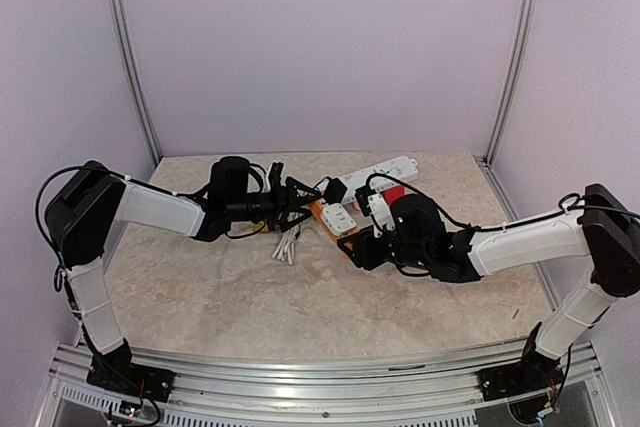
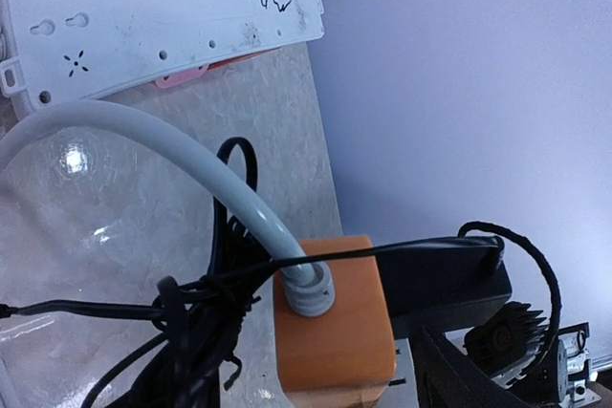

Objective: Pull the plug off the socket

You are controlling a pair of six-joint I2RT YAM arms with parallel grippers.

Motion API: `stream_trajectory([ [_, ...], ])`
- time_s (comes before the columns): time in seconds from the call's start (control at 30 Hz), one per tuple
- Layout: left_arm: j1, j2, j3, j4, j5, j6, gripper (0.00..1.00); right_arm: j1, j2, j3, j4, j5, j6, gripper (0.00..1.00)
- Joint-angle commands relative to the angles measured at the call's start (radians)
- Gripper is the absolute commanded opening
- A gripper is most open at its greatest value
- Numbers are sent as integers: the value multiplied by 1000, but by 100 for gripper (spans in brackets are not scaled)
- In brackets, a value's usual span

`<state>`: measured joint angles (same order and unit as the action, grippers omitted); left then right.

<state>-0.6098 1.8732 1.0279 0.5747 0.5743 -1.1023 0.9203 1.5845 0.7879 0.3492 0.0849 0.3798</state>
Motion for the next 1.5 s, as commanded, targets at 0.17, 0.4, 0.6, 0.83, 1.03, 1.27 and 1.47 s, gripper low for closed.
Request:
stream_trajectory([
  [0.17,-13,43,45,-21,6,3,62,15,-46,34,71,-15,-1,0],
  [0.4,-16,47,49,-20,14,-3,56,15,-34,37,68,-9,5,0],
  [0.6,-16,46,53,-22,16,0,50,15,-25,45,58,-13,2,0],
  [0.83,-18,42,57,-32,22,4,40,16,-24,43,55,-10,7,0],
  [1.03,-21,36,63,-50,22,15,31,15,-18,43,47,-8,10,0],
  [1.27,-21,15,76,-107,8,61,26,17,-28,32,48,-4,13,54],
  [1.47,0,9,94,-146,29,88,25,16,-52,22,48,-26,2,82],
])
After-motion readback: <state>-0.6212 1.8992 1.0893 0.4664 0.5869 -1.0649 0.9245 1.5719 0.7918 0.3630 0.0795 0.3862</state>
